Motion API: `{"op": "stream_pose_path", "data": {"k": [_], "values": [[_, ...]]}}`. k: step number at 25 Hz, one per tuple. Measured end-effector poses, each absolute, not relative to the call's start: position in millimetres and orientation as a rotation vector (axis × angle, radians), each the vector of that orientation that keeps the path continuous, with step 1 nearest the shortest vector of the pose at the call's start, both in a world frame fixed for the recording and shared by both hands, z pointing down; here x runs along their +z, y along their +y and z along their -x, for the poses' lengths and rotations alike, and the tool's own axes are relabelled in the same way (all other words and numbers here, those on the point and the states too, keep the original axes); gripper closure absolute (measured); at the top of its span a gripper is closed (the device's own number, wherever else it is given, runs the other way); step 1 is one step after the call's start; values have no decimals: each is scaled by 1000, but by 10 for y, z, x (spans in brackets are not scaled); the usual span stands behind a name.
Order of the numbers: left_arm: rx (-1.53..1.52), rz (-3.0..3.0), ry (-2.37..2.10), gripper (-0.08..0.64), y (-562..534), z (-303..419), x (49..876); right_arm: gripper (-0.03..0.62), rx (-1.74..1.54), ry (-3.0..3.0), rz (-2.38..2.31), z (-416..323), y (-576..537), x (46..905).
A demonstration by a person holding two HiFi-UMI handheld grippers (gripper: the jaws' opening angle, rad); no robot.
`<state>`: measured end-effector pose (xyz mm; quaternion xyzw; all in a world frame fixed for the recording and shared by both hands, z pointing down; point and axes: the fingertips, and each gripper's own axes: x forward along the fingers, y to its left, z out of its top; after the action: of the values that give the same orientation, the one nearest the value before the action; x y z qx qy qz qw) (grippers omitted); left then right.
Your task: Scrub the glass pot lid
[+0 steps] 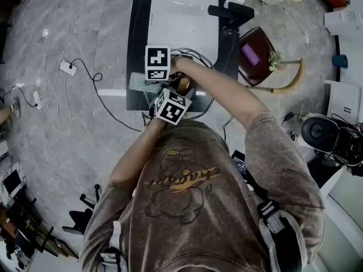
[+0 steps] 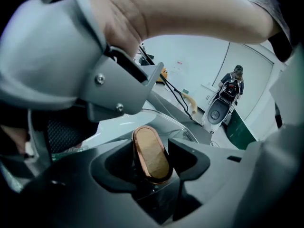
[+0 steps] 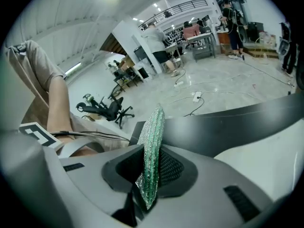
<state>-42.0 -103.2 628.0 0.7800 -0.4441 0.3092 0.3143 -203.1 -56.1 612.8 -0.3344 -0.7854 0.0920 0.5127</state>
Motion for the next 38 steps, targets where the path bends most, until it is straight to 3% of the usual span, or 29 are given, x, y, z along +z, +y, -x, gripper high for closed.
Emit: {"op": "stream_pose_path", "data": {"k": [15,31,38], "values": [[778,-2201,-1229,328,-1003,622,5751,511,322,-2375,265,1938,-1434,5167],[593,-2249,-1319,329,-999,884,5164,511,479,-2611,-566,-33,-1585,4745],[524,-2252,-1358,329,-1095,917,4966,511,445,-2639,-933,-566,-1476,4567]]}}
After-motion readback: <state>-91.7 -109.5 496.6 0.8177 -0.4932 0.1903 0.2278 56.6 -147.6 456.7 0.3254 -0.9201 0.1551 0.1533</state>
